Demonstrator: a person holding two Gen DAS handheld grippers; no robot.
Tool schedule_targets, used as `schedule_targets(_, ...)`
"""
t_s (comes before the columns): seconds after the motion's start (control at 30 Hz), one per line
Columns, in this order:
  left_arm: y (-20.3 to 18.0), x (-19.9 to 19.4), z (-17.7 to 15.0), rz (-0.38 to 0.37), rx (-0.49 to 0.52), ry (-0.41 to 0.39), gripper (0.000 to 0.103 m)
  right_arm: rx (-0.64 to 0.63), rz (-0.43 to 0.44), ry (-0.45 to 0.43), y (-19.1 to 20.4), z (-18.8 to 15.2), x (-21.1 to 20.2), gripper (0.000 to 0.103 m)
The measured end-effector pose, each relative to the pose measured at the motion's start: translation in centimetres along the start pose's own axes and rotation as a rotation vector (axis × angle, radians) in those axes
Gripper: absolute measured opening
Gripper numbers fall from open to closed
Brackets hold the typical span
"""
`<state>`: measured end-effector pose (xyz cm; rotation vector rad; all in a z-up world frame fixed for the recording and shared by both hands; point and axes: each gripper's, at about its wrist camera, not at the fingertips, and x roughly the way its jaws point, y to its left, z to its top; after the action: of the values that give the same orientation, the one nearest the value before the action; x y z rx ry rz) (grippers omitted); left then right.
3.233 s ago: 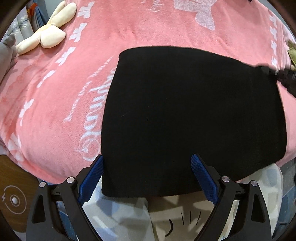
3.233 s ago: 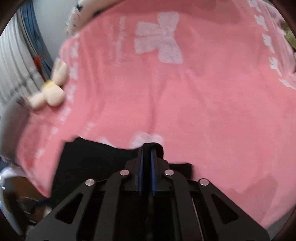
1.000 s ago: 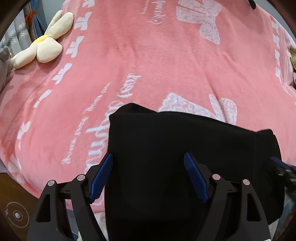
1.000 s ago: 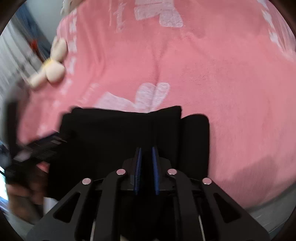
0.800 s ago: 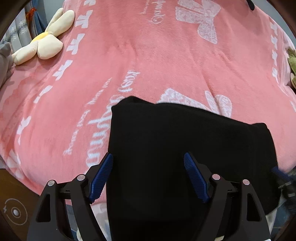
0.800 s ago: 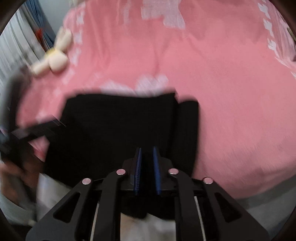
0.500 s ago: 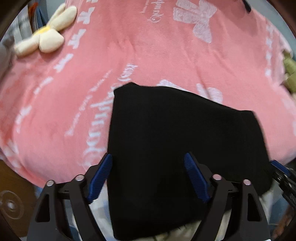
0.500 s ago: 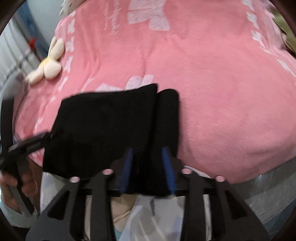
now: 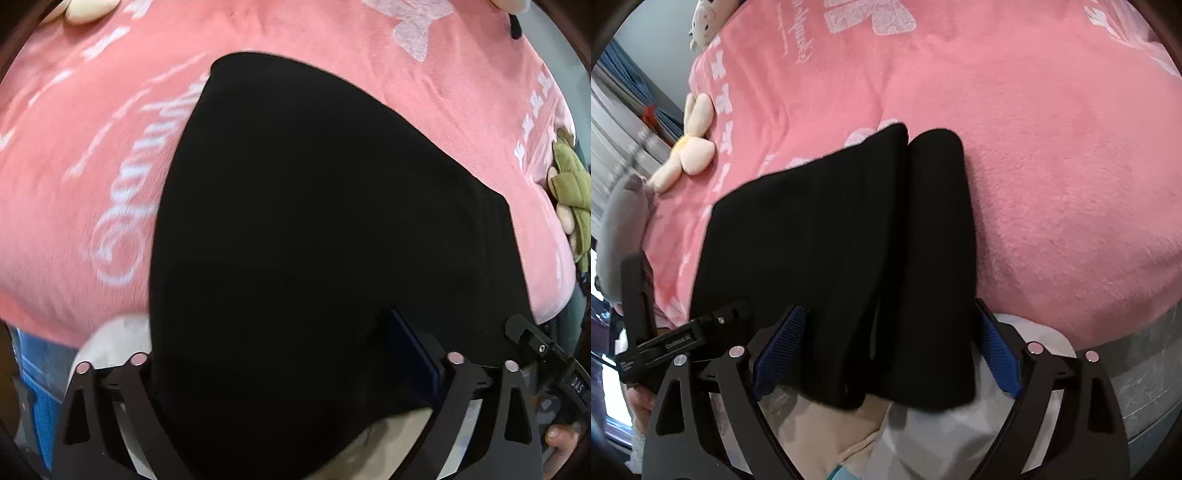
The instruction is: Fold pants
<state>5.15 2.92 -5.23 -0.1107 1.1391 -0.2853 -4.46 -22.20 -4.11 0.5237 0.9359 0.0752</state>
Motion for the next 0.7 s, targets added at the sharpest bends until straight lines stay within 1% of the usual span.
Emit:
schedule_targets(0.07,0.0,0.5,0.2,-0.006,0.007,-0.008,0.098,0.006,-0.003,0.013,0.2,0.2,0.7,0.087)
schedule_targets(0.23,-0.1,0.8,0.8,-0.010,-0.024,0.000,0.098,0.054,0.020,0.033,0.2,1.0,2.2,0.088)
schedule_targets(0.27,-0.2,0.8,0.9,-0.008,-0.031,0.002,0.098,0.070,0.024,0.028,0.1,1.1,2.4,0.085)
schedule_targets(0.3,-0.2,0.9,0.9,-0.006,-0.036,0.005,0.098,0.081,0.030,0.024,0.1,1.3,2.5,0.079)
schedule_targets(0.33,-0.3,0.9,0.9,-0.006,-0.040,0.007,0.098,0.095,0.038,0.017,0.1,1.3,2.5,0.075)
schedule_targets(0.4,-0.4,0.8,1.0,-0.011,-0.047,0.012,0.095,0.106,0.060,0.001,-0.2,1.2,2.2,0.055)
schedule_targets(0.47,-0.8,0.5,0.9,-0.006,-0.039,0.016,0.089,0.099,0.088,-0.013,-0.1,0.9,1.7,0.045)
schedule_targets(0.57,-1.0,-0.4,0.7,0.017,-0.025,0.009,0.073,0.072,0.073,-0.029,0.8,0.5,0.9,0.041)
schedule_targets(0.6,-1.1,-0.9,0.7,0.027,-0.025,0.005,0.063,0.069,0.071,-0.035,1.1,0.5,0.7,0.041)
schedule_targets(0.63,-1.3,-1.4,0.6,0.038,-0.022,-0.002,0.050,0.070,0.072,-0.040,1.4,0.4,0.5,0.040)
schedule_targets(0.7,-1.3,-2.4,0.6,0.041,-0.019,-0.009,0.036,0.068,0.092,-0.048,2.0,0.3,-0.4,0.039)
